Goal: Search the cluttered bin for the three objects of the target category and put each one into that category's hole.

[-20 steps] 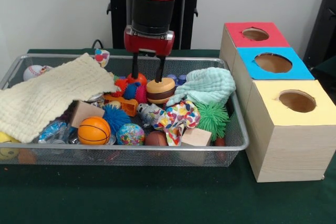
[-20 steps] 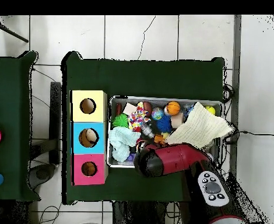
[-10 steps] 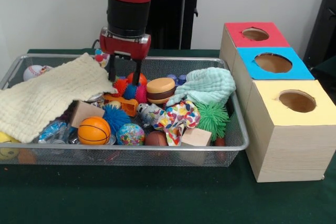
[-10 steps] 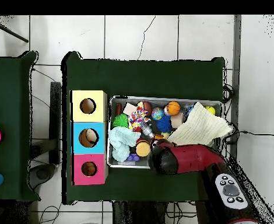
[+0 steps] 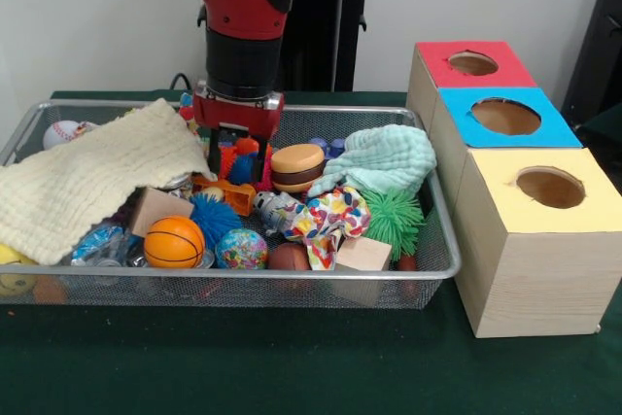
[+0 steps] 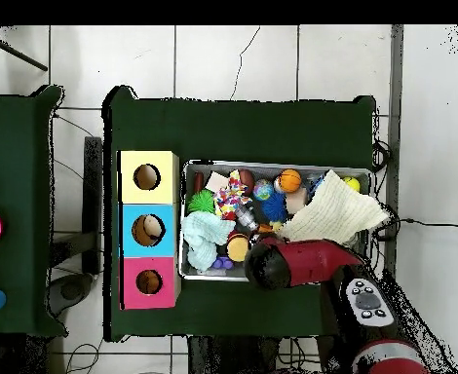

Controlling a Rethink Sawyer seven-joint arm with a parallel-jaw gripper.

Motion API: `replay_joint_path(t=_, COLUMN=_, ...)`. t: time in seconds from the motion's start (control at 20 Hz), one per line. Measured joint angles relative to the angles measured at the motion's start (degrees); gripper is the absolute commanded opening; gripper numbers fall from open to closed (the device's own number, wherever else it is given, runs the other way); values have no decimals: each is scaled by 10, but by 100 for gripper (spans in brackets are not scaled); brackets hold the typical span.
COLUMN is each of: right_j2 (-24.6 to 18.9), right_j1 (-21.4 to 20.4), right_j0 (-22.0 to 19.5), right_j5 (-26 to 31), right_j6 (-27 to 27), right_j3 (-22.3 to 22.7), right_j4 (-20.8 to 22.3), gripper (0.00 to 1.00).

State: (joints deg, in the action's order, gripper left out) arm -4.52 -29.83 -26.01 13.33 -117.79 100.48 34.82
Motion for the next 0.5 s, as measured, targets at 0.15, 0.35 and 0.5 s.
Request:
replay_joint_path(t=0.15, right_j2=6, right_j1=13, right_j0=12, right_j5=-16, right_j6=0, right_j3=0, right_j4=0, gripper=100)
replay_joint_path(t=0.35, right_j2=12, right_j1=30, right_j0=20, right_j5=-35, right_j6=0, right_j3=0, right_j4=-1, gripper=100)
replay_joint_path(t=0.5, right_j2=14, right_j1=32, right_j0=19, right_j5=-40, right_j6=0, right_j3=-1, right_j4=-1, gripper=100)
